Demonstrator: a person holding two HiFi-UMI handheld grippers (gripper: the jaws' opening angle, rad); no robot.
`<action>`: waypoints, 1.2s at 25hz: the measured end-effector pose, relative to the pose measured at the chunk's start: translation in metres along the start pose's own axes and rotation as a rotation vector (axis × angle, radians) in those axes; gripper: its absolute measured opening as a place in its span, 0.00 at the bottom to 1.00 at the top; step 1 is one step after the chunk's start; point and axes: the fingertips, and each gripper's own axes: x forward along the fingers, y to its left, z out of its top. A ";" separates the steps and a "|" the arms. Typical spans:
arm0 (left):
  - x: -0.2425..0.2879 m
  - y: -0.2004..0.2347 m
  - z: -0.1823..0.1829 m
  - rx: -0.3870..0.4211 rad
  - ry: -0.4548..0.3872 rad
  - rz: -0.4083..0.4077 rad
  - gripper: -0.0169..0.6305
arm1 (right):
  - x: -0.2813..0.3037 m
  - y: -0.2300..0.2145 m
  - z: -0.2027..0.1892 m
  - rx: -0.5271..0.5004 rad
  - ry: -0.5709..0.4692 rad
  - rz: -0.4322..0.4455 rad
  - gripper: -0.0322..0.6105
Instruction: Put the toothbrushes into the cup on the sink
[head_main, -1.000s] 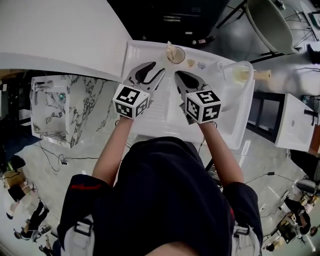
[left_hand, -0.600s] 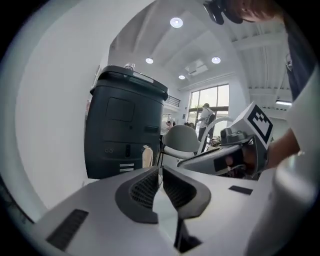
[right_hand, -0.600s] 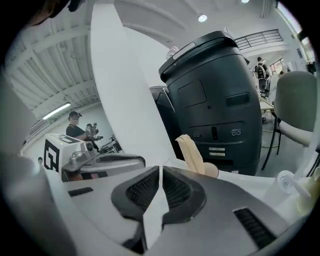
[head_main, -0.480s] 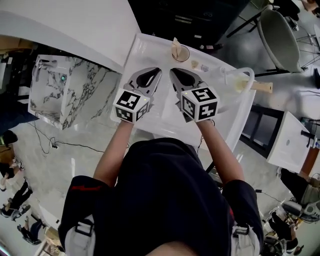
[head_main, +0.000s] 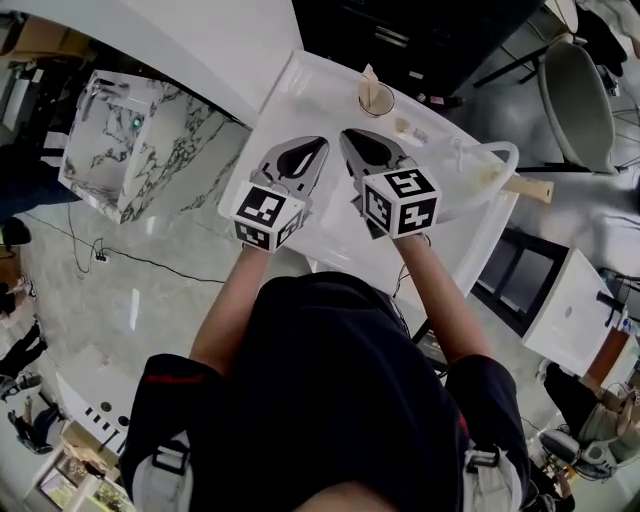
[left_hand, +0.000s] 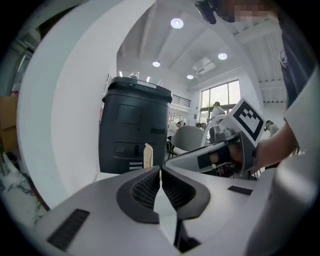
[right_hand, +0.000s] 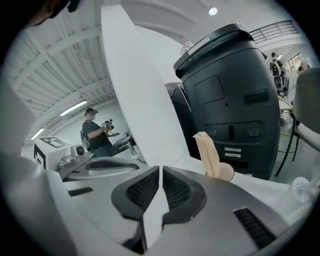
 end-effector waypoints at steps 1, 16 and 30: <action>-0.003 -0.001 0.000 0.001 -0.001 0.003 0.06 | 0.000 0.002 -0.001 -0.001 0.001 0.002 0.12; -0.048 0.001 0.000 -0.003 -0.029 -0.042 0.06 | -0.010 0.030 -0.004 -0.017 -0.008 -0.062 0.12; -0.119 -0.006 0.006 0.038 -0.079 -0.060 0.06 | -0.034 0.085 -0.003 -0.052 -0.077 -0.131 0.12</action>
